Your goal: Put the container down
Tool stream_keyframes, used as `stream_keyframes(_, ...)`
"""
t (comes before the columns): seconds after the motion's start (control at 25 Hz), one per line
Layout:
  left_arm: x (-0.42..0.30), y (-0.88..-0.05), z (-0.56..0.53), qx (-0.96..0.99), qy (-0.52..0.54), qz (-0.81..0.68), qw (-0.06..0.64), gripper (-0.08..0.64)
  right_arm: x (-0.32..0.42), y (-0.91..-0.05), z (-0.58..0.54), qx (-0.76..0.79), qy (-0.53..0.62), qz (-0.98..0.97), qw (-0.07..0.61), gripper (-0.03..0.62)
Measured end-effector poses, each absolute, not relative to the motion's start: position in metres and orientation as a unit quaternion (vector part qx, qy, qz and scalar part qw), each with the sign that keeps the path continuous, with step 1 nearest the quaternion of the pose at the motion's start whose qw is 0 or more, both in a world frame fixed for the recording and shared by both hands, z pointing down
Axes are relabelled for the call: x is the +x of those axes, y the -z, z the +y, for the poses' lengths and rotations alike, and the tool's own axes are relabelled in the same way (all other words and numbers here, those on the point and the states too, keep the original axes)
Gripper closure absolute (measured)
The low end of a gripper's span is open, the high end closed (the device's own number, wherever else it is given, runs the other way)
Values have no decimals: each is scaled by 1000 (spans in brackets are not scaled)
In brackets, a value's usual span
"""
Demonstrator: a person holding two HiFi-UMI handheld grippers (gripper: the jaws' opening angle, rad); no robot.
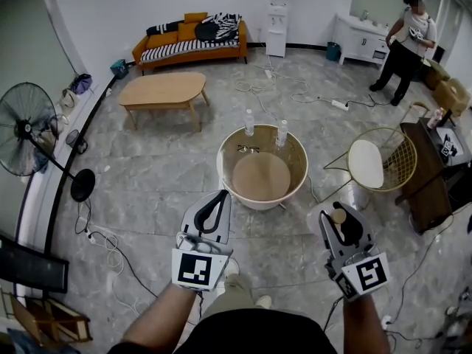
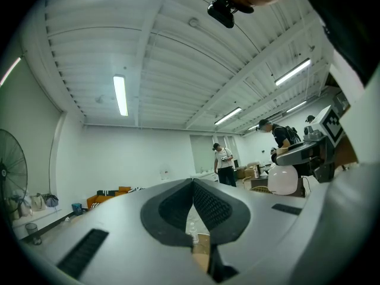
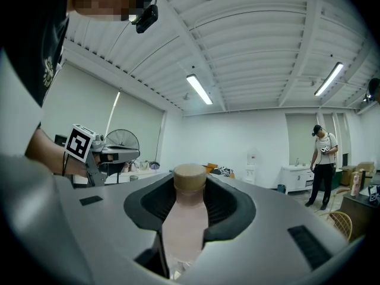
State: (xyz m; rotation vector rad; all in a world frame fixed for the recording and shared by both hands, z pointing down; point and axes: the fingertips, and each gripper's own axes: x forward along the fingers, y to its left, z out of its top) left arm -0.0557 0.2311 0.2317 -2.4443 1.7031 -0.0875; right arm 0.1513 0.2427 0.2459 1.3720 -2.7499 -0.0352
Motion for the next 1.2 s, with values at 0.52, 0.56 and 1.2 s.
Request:
stream_keyframes(0.52, -69, -244, 182, -823, 38, 562, 71, 545, 134, -266, 200, 439, -9, -896, 59, 445)
stream_keyframes(0.56, -70, -244, 178, -823, 38, 562, 71, 545, 133, -266, 196, 440, -9, -896, 60, 445)
stream_keyframes(1.2, -101, -247, 99, -836, 39, 543, 74, 545, 98, -264, 123, 453, -9, -889, 64, 445)
